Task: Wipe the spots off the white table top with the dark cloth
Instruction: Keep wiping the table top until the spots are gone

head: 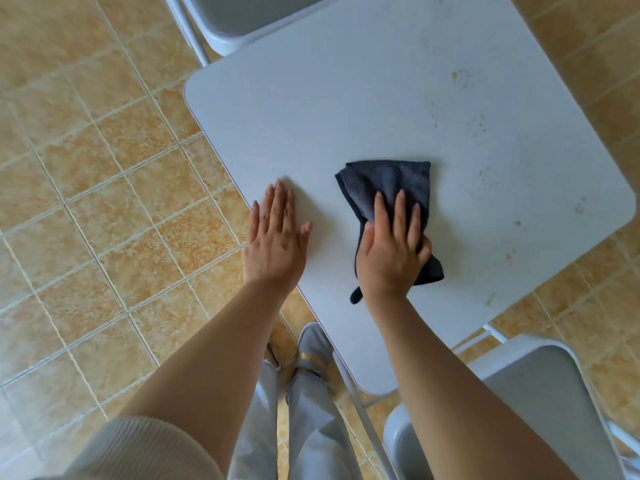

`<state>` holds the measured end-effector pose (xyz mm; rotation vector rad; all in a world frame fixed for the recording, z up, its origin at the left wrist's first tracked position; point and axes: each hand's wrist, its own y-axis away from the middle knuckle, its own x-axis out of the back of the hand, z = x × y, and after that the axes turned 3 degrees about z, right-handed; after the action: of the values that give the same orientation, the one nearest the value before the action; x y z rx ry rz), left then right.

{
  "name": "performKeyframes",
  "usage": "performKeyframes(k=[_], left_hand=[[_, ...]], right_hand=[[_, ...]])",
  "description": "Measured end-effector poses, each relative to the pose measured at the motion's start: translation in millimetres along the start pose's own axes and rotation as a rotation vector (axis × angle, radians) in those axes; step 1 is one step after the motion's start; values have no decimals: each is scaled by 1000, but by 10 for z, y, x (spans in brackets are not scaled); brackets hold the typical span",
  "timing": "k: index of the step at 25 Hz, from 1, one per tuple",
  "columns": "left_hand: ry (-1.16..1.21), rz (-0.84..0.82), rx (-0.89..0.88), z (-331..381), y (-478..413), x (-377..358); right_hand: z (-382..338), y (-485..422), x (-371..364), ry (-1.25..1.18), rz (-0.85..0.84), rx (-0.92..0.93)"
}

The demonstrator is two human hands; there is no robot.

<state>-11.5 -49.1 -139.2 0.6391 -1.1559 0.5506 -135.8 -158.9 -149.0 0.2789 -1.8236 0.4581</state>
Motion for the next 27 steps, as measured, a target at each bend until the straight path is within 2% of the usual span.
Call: performKeyframes(k=[2,4,6,8,10,13,16,18,22,25,27], left_hand=[[67,21,12,81,-54,-2],[125,41,51,161,-135,10],[139,46,39,279,-192,-17],[140,39,-25,424,-193,-75],[116,30,-87,546,-155,-161],[38,50,-108,561,-121,-253],[-13,81,-126,529,-125,-276],[-12,85,-136,573,-135,-274],[41,85,-215,879,-249,-277],[56,50,-226,1114,-358,-332],[21,45,-251,1174,-370,-383]], right_hand=[[-119,113,-25,4,14,18],[-62,417,58,12,-11,147],[170,768,217,2,-69,264],[481,1048,374,7,-103,307],[779,1165,490,62,-107,252],[1036,918,491,163,-66,37],[959,292,309,120,14,-213],[755,-30,180,75,54,-283],[503,130,125,62,44,-129],[727,587,304,58,-10,-23],[988,767,415,87,-4,-56]])
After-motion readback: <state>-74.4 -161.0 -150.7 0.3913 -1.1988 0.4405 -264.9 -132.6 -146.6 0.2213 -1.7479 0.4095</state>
